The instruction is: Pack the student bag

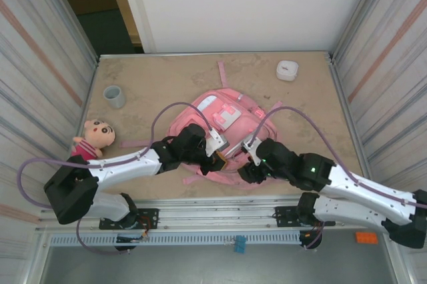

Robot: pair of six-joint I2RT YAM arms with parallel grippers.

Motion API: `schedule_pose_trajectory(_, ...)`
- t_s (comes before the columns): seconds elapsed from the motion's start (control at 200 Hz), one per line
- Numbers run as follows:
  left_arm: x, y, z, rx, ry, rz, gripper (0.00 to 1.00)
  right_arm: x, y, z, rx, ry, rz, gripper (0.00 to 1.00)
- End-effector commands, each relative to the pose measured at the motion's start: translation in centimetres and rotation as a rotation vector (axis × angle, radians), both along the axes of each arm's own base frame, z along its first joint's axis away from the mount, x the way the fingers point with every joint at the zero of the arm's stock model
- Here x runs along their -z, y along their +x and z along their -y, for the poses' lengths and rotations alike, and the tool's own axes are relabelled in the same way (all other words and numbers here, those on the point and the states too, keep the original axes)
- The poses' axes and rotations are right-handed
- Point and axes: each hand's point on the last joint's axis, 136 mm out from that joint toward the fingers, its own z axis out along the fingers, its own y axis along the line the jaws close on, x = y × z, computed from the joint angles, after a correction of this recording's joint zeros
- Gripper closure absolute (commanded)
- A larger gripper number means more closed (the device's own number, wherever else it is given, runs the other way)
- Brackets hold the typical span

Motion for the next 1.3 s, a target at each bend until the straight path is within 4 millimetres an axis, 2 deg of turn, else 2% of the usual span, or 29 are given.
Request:
schedule_pose_trajectory(0.0,-0.8,-1.1,0.7,0.026,-0.032,-0.093,1.0,-0.2,1.9,-1.1,-0.002,-0.033,0.105,0.48)
schedule_pose_trajectory(0.15,-1.1,-1.0,0.8,0.029,-0.04,-0.089,1.0,0.6,2.7,-2.8,-0.03,-0.065,0.116,0.46)
schedule_pose_trajectory(0.175,-1.2,-1.1,0.8,0.031,-0.041,-0.09,1.0,1.5,2.8,-3.1,-0.038,-0.094,0.104,0.46)
schedule_pose_trajectory(0.266,-1.2,-0.8,0.8,0.027,-0.037,-0.082,1.0,2.4,2.9,-3.4,-0.053,-0.135,0.093,0.48)
schedule_pose_trajectory(0.341,-1.2,-0.6,0.7,0.02,-0.028,-0.079,1.0,2.9,3.1,-3.0,-0.045,-0.17,0.09,0.56)
schedule_pose_trajectory(0.431,-0.9,-0.3,0.2,0.004,-0.002,-0.071,1.0,2.9,3.3,-2.0,-0.029,-0.184,0.078,0.72)
schedule_pose_trajectory(0.561,-0.3,0.1,-0.7,-0.015,0.038,-0.056,1.0,2.5,3.4,-0.4,-0.014,-0.127,0.015,0.93)
schedule_pose_trajectory(0.616,-0.1,0.2,-1.1,-0.021,0.054,-0.048,1.0,1.6,3.4,0.3,-0.009,-0.067,-0.001,1.0)
schedule_pose_trajectory(0.782,0.6,0.9,-2.6,-0.061,0.092,-0.039,1.0,1.2,3.7,2.3,0.026,0.049,-0.114,1.0)
schedule_pose_trajectory(0.932,0.6,1.1,-3.6,-0.068,0.123,-0.006,1.0,0.9,4.8,3.1,0.08,0.133,-0.201,1.0)
schedule_pose_trajectory(1.092,0.3,1.6,-4.8,-0.093,0.162,0.049,1.0,1.4,6.2,3.9,0.168,0.16,-0.319,1.0)
schedule_pose_trajectory(1.238,-0.2,3.0,-6.6,-0.166,0.182,0.103,1.0,2.3,8.0,5.1,0.286,0.173,-0.4,1.0)
schedule_pose_trajectory(1.293,-0.5,3.7,-7.4,-0.2,0.184,0.12,1.0,2.5,8.3,5.0,0.299,0.192,-0.42,1.0)
